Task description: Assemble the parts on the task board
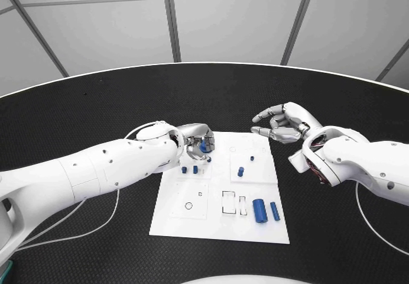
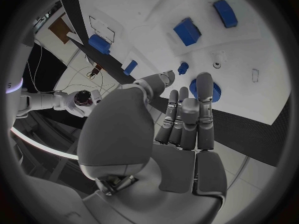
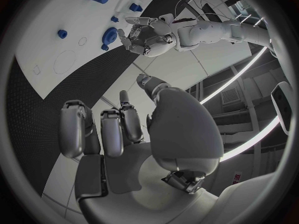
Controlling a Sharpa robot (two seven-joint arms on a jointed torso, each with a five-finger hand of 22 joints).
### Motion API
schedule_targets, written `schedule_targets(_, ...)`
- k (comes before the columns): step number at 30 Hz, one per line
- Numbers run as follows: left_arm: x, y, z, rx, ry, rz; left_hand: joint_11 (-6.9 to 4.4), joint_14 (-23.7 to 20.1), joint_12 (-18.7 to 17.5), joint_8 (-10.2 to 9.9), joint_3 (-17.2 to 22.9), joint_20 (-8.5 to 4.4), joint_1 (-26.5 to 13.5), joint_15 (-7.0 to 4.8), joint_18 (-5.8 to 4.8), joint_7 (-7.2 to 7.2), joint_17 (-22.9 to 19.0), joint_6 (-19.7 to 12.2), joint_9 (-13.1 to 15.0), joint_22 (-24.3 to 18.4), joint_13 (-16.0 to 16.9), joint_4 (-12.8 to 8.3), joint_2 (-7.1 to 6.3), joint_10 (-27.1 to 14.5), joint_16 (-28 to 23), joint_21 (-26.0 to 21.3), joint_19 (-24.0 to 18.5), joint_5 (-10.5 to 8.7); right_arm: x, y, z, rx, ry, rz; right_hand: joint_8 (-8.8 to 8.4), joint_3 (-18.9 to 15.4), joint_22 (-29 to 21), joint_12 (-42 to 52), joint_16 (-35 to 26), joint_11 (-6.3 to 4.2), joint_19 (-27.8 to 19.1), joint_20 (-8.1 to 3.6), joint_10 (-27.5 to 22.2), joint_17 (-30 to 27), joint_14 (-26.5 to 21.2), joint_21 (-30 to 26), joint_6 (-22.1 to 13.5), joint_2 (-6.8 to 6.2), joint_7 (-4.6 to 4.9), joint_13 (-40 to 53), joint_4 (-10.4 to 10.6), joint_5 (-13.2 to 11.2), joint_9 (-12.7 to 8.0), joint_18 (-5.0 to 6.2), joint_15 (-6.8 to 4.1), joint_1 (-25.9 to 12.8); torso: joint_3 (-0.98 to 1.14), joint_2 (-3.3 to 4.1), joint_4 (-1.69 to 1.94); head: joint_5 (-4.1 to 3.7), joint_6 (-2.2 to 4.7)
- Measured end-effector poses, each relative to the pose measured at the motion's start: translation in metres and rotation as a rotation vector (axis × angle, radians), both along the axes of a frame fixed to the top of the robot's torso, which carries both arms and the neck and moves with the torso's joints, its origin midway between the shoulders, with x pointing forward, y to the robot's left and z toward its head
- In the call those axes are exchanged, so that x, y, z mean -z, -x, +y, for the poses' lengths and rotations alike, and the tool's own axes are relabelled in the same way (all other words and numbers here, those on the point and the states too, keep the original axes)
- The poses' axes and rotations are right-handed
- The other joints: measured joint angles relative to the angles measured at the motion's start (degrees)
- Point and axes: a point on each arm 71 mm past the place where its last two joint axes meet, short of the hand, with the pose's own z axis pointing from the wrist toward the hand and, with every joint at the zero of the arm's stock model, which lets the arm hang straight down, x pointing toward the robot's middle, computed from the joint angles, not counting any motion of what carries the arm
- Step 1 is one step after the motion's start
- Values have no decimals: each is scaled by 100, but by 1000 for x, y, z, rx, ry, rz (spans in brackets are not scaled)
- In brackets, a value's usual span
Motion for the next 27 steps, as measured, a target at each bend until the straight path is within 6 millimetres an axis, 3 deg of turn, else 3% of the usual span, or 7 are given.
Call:
schedule_targets(7,6,0,-3,2,-31,19,-74,432,-43,-63,21,-36,-55,-60,0,-79,602,202,-87,722,-80,-76,19,311,327,523,455,0,0,0,1,-1,-1,0,0,0,0,0,0,0,0,0,0,0,0,0,0,0,0,0,0,17,0,0,0,0,4,-3,1,-13,-14)
schedule_targets(11,10,0,-5,5,-44,34,-105,518,-43,-67,29,-61,-91,-89,-1,-98,746,261,-106,995,-89,-98,38,400,377,706,593,0,0,1,1,-2,-1,0,0,0,0,0,0,0,0,0,0,0,0,0,0,0,0,-1,0,35,0,0,0,0,4,-6,2,-19,-27)
schedule_targets(27,16,-3,-6,-18,-42,27,-125,579,-47,-67,48,-64,-113,-108,0,-119,847,282,-120,1172,-96,-140,60,421,437,812,676,0,0,1,1,-4,-1,1,0,0,0,0,0,0,0,0,0,-1,0,0,0,0,0,-1,0,39,1,0,0,0,-2,-9,4,-35,-36)
